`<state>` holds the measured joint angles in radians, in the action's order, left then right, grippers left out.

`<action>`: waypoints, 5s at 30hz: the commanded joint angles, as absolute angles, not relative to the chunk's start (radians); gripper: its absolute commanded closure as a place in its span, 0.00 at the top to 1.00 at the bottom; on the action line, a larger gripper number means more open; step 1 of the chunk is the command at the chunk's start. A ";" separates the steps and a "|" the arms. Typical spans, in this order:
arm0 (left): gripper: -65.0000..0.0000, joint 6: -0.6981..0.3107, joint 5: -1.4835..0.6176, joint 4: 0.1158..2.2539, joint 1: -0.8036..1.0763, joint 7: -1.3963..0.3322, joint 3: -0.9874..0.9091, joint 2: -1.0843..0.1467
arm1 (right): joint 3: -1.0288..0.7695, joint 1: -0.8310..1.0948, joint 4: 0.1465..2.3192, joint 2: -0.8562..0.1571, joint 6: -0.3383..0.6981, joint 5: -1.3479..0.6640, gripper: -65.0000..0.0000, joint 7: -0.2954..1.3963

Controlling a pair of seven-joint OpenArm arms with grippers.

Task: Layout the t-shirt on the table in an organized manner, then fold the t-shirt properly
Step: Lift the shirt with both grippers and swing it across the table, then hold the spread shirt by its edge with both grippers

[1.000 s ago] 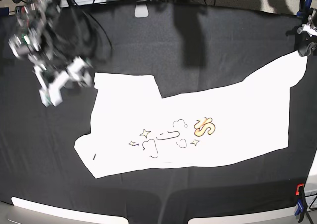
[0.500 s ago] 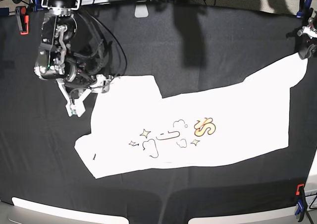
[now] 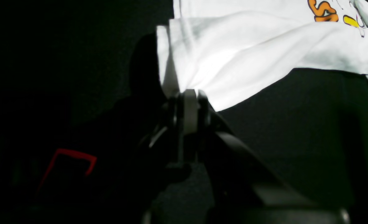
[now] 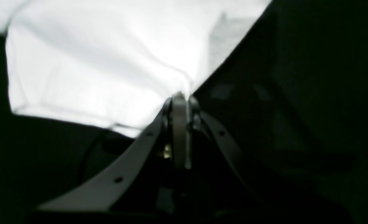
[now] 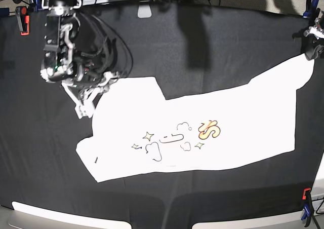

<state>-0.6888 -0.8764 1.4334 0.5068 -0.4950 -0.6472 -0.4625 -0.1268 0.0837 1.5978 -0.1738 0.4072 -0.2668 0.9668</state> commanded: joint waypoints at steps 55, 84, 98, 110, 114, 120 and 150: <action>0.33 -0.698 -0.801 1.540 0.646 -0.643 -0.850 -0.519 | -0.635 0.458 2.120 -0.200 0.570 -0.492 0.39 0.868; 0.33 -0.574 -0.659 1.515 0.568 -0.554 -0.630 -0.496 | -0.635 0.435 2.120 -0.199 0.594 -0.535 0.39 1.059; 0.33 -0.698 -0.858 1.512 0.585 -0.625 -0.738 -0.477 | -0.635 0.435 2.120 -0.199 0.594 -0.535 0.39 1.055; 0.33 -0.698 -0.888 1.512 0.584 -0.791 -0.664 -0.463 | -0.635 0.435 2.120 -0.199 0.594 -0.535 0.39 1.056; 0.33 -0.698 -0.834 1.512 0.585 -0.770 -0.657 -0.463 | -0.635 0.435 2.120 -0.199 0.595 -0.535 0.39 1.057; 0.32 -0.698 -0.839 1.512 0.585 -0.804 -0.657 -0.426 | -0.635 0.435 2.120 -0.199 0.594 -0.535 0.39 1.056; 0.00 -0.698 -0.872 1.512 0.593 -0.783 -0.657 -0.391 | -0.678 0.435 2.120 -0.199 0.591 -0.692 0.50 1.102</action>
<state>-0.6922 -0.8593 1.5005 0.5873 -0.7998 -0.6525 -0.3767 -0.6716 0.4374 2.1014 -0.1879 0.5838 -0.6815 1.1114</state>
